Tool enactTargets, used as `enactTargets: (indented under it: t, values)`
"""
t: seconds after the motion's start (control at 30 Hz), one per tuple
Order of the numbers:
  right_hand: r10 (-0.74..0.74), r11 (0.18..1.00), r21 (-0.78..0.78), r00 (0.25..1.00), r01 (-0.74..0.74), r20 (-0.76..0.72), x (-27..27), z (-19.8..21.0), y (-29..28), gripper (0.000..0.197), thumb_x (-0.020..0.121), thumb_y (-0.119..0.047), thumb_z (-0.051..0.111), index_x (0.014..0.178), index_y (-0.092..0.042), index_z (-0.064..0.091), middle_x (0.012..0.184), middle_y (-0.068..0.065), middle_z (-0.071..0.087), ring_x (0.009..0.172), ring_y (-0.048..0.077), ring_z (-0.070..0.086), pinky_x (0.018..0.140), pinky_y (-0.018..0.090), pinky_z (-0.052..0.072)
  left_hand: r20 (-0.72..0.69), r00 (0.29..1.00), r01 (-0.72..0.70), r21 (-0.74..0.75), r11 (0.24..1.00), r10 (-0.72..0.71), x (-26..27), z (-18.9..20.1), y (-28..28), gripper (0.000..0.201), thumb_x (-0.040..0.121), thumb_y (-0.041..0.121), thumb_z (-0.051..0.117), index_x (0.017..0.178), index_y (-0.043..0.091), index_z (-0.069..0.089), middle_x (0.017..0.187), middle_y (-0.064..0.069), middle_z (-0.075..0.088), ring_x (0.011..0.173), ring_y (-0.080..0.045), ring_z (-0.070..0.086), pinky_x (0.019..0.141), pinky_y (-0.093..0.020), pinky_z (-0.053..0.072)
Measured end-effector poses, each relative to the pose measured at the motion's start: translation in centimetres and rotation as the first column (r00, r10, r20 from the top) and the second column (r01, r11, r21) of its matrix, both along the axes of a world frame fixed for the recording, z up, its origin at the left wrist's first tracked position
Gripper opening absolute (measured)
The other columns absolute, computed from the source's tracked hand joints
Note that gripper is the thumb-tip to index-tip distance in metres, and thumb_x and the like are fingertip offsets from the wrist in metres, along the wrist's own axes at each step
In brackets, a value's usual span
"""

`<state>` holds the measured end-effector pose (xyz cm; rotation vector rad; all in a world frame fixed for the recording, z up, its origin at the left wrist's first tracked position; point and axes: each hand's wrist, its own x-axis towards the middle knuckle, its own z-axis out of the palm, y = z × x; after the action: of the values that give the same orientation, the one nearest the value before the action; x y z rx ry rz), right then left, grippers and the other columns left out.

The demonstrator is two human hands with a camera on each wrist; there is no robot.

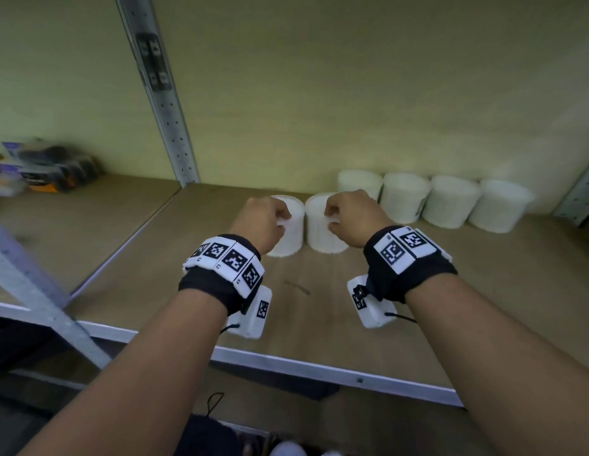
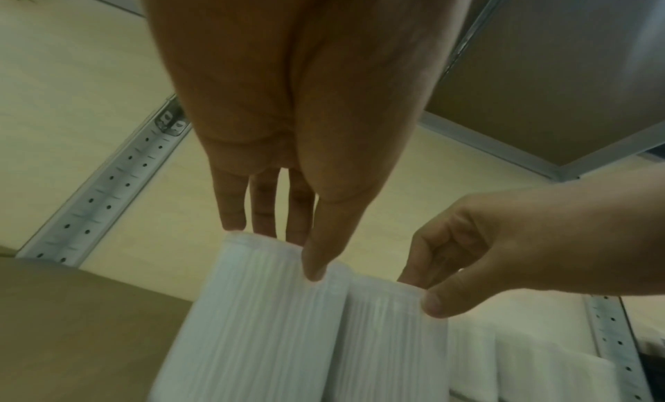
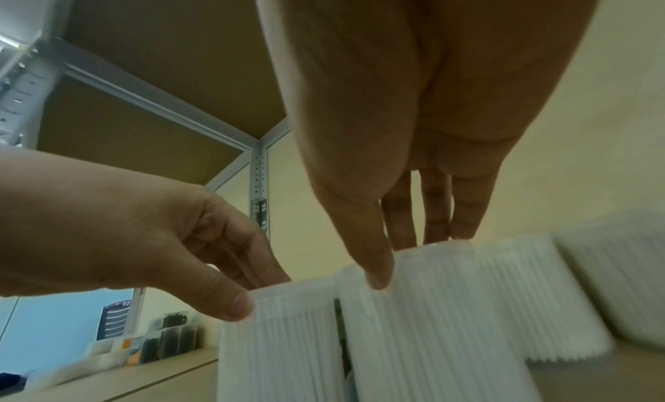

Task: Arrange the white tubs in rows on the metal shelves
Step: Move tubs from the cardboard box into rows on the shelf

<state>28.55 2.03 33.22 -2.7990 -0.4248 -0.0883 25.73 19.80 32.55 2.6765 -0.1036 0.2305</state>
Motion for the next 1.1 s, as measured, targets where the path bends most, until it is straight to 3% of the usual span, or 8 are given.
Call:
enactTargets:
  t: [0.17, 0.63, 0.97, 1.1]
  values:
    - [0.016, 0.999, 0.029, 1.000, -0.017, 0.020, 3.3, -0.5, 0.6, 0.028, 0.089, -0.014, 0.058, 0.116, -0.014, 0.063, 0.124, 0.010, 0.061, 0.111, 0.027, 0.058, 0.092, 0.033, 0.046, 0.011, 1.000, 0.003, -0.018, 1.000, -0.003, 3.5, -0.3, 1.0, 0.029, 0.088, 0.005, 0.059, 0.115, 0.010, 0.067, 0.124, -0.008, 0.064, 0.114, -0.023, 0.059, 0.095, -0.025, 0.042]
    - [0.003, 0.999, 0.049, 0.998, -0.006, 0.069, 8.8, -1.1, 2.0, 0.030, 0.094, -0.014, 0.051, 0.122, -0.009, 0.059, 0.124, 0.014, 0.059, 0.112, 0.030, 0.056, 0.092, 0.034, 0.046, 0.048, 0.998, 0.029, 0.054, 0.998, -0.032, 11.9, -0.2, 2.2, 0.031, 0.088, 0.007, 0.060, 0.118, 0.009, 0.067, 0.129, -0.010, 0.061, 0.121, -0.025, 0.055, 0.104, -0.029, 0.039]
    - [-0.003, 1.000, -0.027, 0.994, 0.006, 0.105, 9.9, -1.2, 2.4, 0.030, 0.096, -0.009, 0.044, 0.122, -0.004, 0.057, 0.119, 0.016, 0.060, 0.111, 0.030, 0.053, 0.089, 0.035, 0.042, 0.104, 0.993, 0.063, -0.016, 0.998, -0.061, 13.3, -1.3, 2.5, 0.030, 0.090, 0.005, 0.054, 0.117, 0.009, 0.066, 0.129, -0.010, 0.060, 0.121, -0.027, 0.054, 0.104, -0.028, 0.038]
    - [0.004, 1.000, 0.003, 1.000, -0.004, 0.029, 9.5, -1.1, 2.2, 0.039, 0.093, -0.008, 0.048, 0.133, -0.008, 0.049, 0.128, 0.015, 0.056, 0.119, 0.028, 0.049, 0.093, 0.032, 0.041, 0.024, 0.998, 0.061, 0.032, 0.998, -0.062, 13.2, -0.8, 2.4, 0.037, 0.089, 0.010, 0.058, 0.126, 0.010, 0.059, 0.135, -0.011, 0.055, 0.125, -0.027, 0.050, 0.106, -0.033, 0.038]
